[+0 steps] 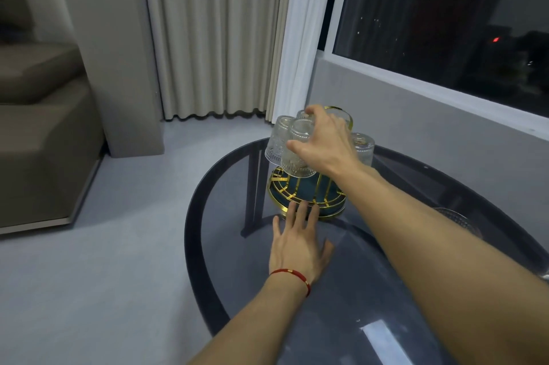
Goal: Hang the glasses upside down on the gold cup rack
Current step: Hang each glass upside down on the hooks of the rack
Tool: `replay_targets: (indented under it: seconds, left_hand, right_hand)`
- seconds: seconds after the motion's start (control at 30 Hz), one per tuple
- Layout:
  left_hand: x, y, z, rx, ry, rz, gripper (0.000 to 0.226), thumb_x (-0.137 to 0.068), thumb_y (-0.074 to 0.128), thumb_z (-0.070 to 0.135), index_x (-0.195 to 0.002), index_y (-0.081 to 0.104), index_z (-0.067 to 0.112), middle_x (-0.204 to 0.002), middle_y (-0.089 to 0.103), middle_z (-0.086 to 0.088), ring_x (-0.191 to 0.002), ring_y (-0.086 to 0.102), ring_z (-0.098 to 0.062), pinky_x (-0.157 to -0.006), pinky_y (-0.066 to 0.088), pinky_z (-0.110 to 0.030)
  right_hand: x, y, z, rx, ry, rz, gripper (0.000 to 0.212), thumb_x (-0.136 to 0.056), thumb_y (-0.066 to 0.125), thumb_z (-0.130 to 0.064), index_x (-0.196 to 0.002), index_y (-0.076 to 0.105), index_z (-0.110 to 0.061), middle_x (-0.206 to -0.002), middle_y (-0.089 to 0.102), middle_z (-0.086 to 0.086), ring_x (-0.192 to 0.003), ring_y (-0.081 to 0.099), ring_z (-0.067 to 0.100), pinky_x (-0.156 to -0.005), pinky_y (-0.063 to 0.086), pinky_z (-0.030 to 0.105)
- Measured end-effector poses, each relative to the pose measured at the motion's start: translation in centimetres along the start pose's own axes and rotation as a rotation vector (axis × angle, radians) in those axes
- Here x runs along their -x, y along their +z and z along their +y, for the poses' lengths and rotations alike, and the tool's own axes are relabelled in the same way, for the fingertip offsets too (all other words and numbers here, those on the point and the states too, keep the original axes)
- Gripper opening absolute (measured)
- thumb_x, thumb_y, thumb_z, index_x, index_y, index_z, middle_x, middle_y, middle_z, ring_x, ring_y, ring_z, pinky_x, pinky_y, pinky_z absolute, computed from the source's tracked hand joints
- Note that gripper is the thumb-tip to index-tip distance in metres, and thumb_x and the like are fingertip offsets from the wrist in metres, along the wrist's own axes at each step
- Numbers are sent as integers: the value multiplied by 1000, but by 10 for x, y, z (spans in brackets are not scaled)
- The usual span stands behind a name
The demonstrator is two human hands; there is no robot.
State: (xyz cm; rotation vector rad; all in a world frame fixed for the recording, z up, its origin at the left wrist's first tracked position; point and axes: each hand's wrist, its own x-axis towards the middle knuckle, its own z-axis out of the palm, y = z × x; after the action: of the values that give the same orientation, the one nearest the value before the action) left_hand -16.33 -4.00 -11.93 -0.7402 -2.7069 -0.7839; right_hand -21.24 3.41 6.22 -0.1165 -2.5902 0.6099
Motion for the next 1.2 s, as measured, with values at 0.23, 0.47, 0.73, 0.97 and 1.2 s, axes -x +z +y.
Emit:
replay_targets:
  seconds: [0.23, 0.47, 0.73, 0.97, 1.2]
  left_hand:
    - [-2, 4, -2, -31, 20, 56, 70, -88, 54, 43, -151, 38, 19, -157, 39, -6, -150, 23, -28, -114, 30, -61]
    - [-2, 1, -3, -36, 21, 49, 66, -89, 51, 43, -150, 39, 19, -157, 40, -5, -151, 23, -27, -115, 29, -59]
    - [1, -6, 1, -89, -2, -12, 69, -95, 44, 46, -157, 26, 23, -166, 25, -1, -154, 9, -23, -121, 18, -54]
    - [6, -11, 13, -112, -61, -115, 64, -104, 34, 47, -161, 14, 26, -172, 3, 1, -157, 0, -22, -124, 12, -54]
    - [20, -14, 60, 72, -24, -93, 57, -105, 40, 47, -154, 37, 17, -167, 27, -5, -155, 13, -24, -124, 17, -47]
  right_hand:
    - [0, 28, 14, 202, 22, 43, 60, -89, 62, -60, -132, 65, -17, -115, 73, 5, -118, 63, 30, -110, 33, 56]
    - [7, 31, 12, 305, 24, 35, 60, -96, 48, -66, -125, 66, -17, -115, 73, 5, -113, 64, 28, -105, 31, 54]
    - [81, -28, 39, 93, -110, 183, 36, -99, 53, -36, -129, 65, -21, -130, 68, -1, -125, 56, 22, -107, 36, 47]
    - [194, -87, 125, -170, 276, 564, 24, -86, 65, -8, -108, 66, -17, -108, 66, -1, -97, 65, 23, -95, 52, 54]
    - [207, -68, 184, -298, 690, 176, 116, -78, 80, -54, -162, 10, -18, -160, 44, 12, -139, 52, 36, -113, 43, 55]
